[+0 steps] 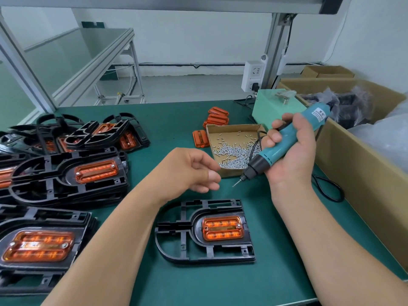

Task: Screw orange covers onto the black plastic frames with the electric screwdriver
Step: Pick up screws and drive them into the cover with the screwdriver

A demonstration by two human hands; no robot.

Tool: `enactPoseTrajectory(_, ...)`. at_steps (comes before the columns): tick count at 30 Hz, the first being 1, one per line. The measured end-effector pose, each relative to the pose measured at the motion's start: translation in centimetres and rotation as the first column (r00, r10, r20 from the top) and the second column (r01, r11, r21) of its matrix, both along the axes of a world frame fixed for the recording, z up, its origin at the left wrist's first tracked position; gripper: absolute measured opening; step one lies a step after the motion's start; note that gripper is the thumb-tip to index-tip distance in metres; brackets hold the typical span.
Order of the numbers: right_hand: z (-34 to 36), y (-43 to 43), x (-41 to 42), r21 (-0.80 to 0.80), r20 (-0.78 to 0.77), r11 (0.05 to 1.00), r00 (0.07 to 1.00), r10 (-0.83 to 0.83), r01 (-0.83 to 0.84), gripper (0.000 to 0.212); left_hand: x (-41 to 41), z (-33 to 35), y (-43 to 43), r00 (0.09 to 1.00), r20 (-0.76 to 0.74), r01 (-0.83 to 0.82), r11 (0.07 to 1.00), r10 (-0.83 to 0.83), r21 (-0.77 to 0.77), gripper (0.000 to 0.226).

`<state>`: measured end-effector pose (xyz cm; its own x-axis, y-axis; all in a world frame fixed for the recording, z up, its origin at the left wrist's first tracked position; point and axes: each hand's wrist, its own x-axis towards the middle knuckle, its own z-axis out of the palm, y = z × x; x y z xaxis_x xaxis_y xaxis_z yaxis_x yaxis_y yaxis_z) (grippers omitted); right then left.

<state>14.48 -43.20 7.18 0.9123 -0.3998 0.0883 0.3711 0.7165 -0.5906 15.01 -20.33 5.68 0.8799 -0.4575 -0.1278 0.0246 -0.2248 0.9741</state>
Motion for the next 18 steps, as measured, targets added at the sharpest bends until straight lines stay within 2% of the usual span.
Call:
enactPoseTrajectory(3,-0.04,0.18,0.19,0.0,-0.007,1.0,1.0,0.002,-0.002,0.011,0.04,-0.45,-0.7,0.993,0.12,-0.033,0.994,0.02,0.103,0.01)
enactPoseTrajectory(5,-0.04,0.32,0.27,-0.003,-0.013,1.0,1.0,0.006,-0.006,0.01,0.06,-0.59,-0.95,0.989,0.142,-0.047,0.992,0.031,0.114,0.01)
enactPoseTrajectory(12,-0.17,0.46,0.35,-0.027,-0.021,1.0,1.0,0.008,-0.009,0.01,-0.28,0.02,-0.7,1.0,0.021,-0.013,0.994,0.016,-0.109,0.024)
enactPoseTrajectory(18,-0.15,0.35,0.41,-0.006,-0.014,1.0,1.0,0.0,0.0,0.009,-0.43,0.06,-0.6,0.999,-0.036,-0.005,0.995,0.002,-0.102,0.019)
